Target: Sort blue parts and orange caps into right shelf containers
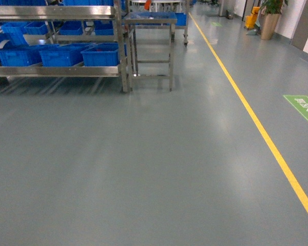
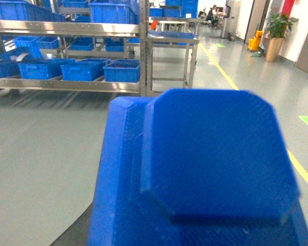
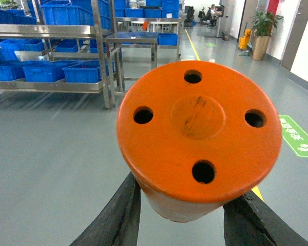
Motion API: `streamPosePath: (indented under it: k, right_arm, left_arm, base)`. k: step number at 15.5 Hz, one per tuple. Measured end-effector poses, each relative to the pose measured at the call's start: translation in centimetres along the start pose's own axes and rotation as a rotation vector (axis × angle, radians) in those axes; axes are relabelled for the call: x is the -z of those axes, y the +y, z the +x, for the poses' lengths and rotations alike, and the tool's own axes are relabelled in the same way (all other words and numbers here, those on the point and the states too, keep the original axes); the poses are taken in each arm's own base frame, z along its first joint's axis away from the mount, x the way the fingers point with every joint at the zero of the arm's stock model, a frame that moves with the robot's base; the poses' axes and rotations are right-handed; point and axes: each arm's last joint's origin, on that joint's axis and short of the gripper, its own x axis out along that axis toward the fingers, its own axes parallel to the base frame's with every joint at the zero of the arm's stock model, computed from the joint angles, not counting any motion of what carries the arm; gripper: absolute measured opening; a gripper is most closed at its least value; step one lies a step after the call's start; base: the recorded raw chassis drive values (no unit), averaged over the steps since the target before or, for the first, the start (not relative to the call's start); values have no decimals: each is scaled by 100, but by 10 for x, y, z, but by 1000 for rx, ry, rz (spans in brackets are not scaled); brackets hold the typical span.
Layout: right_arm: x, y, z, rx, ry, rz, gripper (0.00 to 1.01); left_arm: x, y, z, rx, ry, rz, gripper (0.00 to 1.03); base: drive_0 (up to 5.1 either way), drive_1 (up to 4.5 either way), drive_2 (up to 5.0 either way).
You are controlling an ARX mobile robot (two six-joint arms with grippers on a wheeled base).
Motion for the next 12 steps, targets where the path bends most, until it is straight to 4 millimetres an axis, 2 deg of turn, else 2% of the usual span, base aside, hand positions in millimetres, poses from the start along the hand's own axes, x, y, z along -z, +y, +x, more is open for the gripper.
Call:
streamPosePath:
  k: [12]
  right_arm:
    - [0, 0, 0, 0, 2, 0, 39]
  left_arm:
    - [0, 0, 0, -1, -2, 0, 42]
  base:
    - [4, 437, -429]
